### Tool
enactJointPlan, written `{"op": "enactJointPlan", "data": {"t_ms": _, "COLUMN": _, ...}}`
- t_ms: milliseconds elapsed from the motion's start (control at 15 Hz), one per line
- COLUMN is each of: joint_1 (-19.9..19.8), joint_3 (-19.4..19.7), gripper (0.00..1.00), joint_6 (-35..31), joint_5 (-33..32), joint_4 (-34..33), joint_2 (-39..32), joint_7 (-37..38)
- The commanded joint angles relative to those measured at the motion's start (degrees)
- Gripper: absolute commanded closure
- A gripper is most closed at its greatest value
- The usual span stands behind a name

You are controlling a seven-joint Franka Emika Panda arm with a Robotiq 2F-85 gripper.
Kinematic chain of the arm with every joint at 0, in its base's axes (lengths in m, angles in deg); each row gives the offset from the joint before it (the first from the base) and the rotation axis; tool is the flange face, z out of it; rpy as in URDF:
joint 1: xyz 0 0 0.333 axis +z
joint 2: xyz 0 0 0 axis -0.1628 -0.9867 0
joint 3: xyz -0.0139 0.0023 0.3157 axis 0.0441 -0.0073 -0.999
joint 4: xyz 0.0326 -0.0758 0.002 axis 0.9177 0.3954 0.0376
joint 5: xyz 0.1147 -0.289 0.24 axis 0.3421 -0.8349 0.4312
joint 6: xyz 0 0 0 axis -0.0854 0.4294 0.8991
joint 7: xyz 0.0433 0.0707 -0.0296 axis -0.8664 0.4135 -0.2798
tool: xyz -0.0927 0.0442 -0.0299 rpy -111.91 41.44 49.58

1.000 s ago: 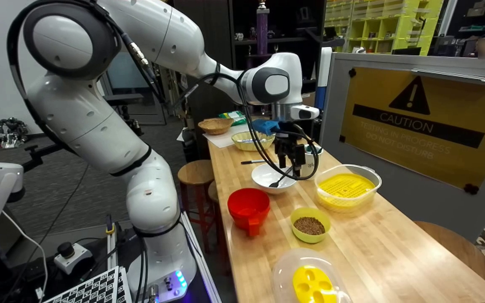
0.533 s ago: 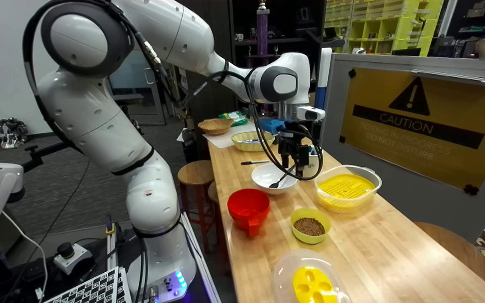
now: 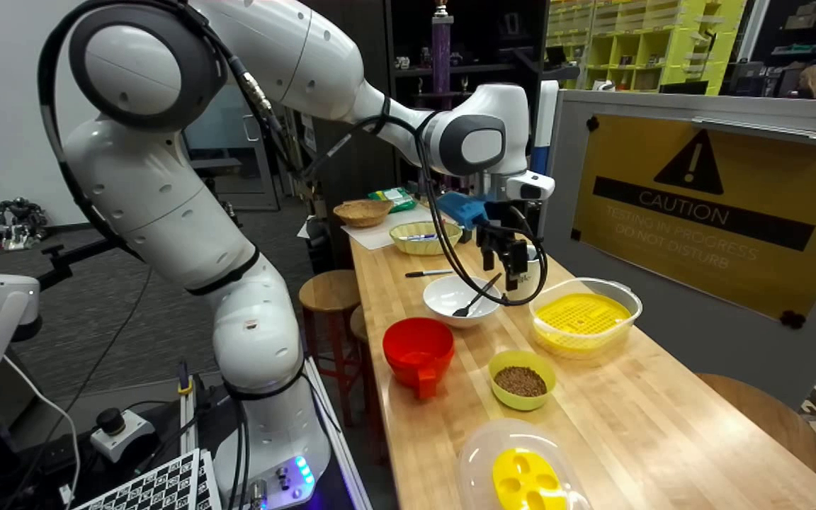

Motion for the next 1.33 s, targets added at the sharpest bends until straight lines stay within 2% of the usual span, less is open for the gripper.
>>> {"op": "enactJointPlan", "data": {"t_ms": 0, "joint_1": -0.09, "joint_3": 0.64, "gripper": 0.00, "joint_6": -2.13, "joint_5": 1.14, "joint_4": -0.28, "joint_2": -0.80, "joint_7": 1.71}}
{"op": "enactJointPlan", "data": {"t_ms": 667, "joint_1": -2.63, "joint_3": 2.76, "gripper": 0.00, "joint_6": -1.76, "joint_5": 1.02, "joint_4": -2.15, "joint_2": -6.13, "joint_7": 8.64}}
{"op": "enactJointPlan", "data": {"t_ms": 1267, "joint_1": -4.94, "joint_3": 4.74, "gripper": 0.00, "joint_6": -0.47, "joint_5": 0.63, "joint_4": -1.87, "joint_2": -6.00, "joint_7": 12.02}}
